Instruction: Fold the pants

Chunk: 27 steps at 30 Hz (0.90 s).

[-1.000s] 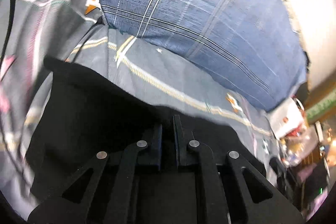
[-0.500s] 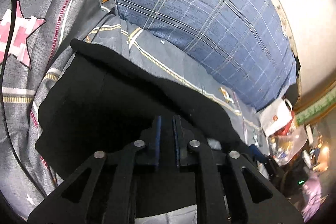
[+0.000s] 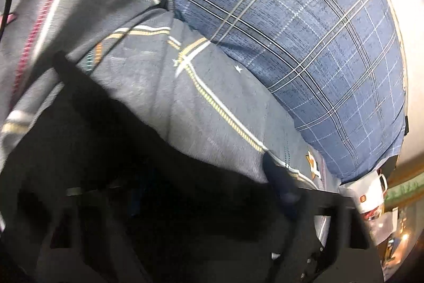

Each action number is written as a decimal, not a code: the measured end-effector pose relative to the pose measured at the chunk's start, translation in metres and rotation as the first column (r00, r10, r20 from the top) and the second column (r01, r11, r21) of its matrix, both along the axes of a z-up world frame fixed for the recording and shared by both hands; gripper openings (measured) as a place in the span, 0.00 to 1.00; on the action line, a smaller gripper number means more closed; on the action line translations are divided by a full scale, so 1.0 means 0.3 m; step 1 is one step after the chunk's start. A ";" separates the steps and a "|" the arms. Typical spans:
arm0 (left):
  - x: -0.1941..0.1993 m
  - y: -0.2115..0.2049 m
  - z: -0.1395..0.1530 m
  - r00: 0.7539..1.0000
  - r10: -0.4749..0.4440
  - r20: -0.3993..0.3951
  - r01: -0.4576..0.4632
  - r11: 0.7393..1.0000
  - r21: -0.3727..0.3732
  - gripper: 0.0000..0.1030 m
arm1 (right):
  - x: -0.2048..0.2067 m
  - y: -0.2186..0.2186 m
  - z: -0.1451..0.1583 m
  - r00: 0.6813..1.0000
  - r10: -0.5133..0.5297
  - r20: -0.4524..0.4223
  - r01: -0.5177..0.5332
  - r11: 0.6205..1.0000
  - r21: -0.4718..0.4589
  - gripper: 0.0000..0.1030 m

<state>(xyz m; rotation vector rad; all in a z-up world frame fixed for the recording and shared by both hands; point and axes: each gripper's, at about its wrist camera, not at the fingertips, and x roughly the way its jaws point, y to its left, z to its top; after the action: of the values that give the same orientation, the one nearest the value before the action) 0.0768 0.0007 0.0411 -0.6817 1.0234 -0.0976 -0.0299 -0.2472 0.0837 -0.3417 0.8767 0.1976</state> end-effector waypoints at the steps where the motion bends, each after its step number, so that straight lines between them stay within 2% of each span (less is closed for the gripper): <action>1: 0.003 -0.008 -0.001 1.000 -0.021 -0.009 0.021 0.999 0.032 0.17 | 0.004 -0.026 0.015 1.000 -0.015 0.003 0.015 0.999 0.046 0.07; 2: -0.012 -0.017 0.012 0.998 -0.056 0.012 0.056 0.998 0.043 0.08 | 0.002 -0.054 0.041 0.999 -0.034 0.012 0.033 0.996 0.085 0.05; 5: -0.101 -0.006 0.082 0.991 -0.094 0.096 0.090 0.995 0.051 0.08 | -0.039 -0.105 0.141 0.999 -0.037 0.040 0.029 0.983 0.183 0.05; 8: -0.284 0.028 0.176 0.971 -0.148 0.186 0.148 0.989 0.016 0.08 | -0.138 -0.098 0.233 0.998 0.008 0.067 -0.021 0.981 0.194 0.05; 10: -0.408 0.051 0.192 0.961 -0.186 0.207 0.179 0.982 0.052 0.08 | -0.239 -0.077 0.274 0.996 0.061 0.065 -0.071 0.982 0.175 0.05; 13: -0.503 0.063 0.135 0.964 -0.203 0.170 0.187 0.977 0.106 0.09 | -0.344 -0.042 0.261 0.990 0.141 -0.002 -0.139 0.977 0.160 0.05; 16: -0.511 0.043 -0.009 0.971 -0.236 0.041 0.227 0.963 0.147 0.09 | -0.385 0.010 0.155 0.986 0.158 -0.047 -0.155 0.986 0.069 0.05; 18: -0.525 0.047 -0.030 0.968 -0.246 0.045 0.236 0.958 0.161 0.10 | -0.374 0.025 0.072 0.976 0.145 -0.161 -0.140 0.989 0.038 0.08; 19: -0.529 0.051 -0.017 0.968 -0.244 0.048 0.234 0.959 0.162 0.10 | -0.381 0.012 0.050 0.967 0.126 -0.222 -0.116 0.992 0.058 0.08; 21: -0.537 0.067 0.012 0.967 -0.246 0.060 0.235 0.960 0.154 0.11 | -0.431 -0.048 0.095 0.978 0.093 -0.185 -0.067 0.988 0.142 0.14; 22: -0.539 0.074 0.018 0.967 -0.248 0.062 0.236 0.959 0.156 0.14 | -0.447 -0.081 0.115 0.983 0.071 -0.169 -0.041 0.985 0.170 0.20; 24: -0.540 0.087 0.016 0.969 -0.240 0.059 0.229 0.961 0.153 0.17 | -0.491 -0.196 0.163 0.990 -0.043 -0.134 0.074 0.967 0.242 0.50; 25: -0.538 0.092 0.017 0.971 -0.234 0.056 0.223 0.963 0.154 0.17 | -0.509 -0.260 0.180 0.986 -0.121 -0.112 0.147 0.952 0.269 0.51; 27: -0.538 0.090 0.005 0.973 -0.227 0.051 0.217 0.964 0.156 0.17 | -0.539 -0.401 0.201 0.951 -0.296 -0.086 0.307 0.887 0.344 0.51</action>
<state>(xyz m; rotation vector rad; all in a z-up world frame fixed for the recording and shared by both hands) -0.0847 0.0278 0.0425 -0.4226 1.0278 -0.2361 -0.1916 -0.3676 0.1441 0.1379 0.8944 0.0680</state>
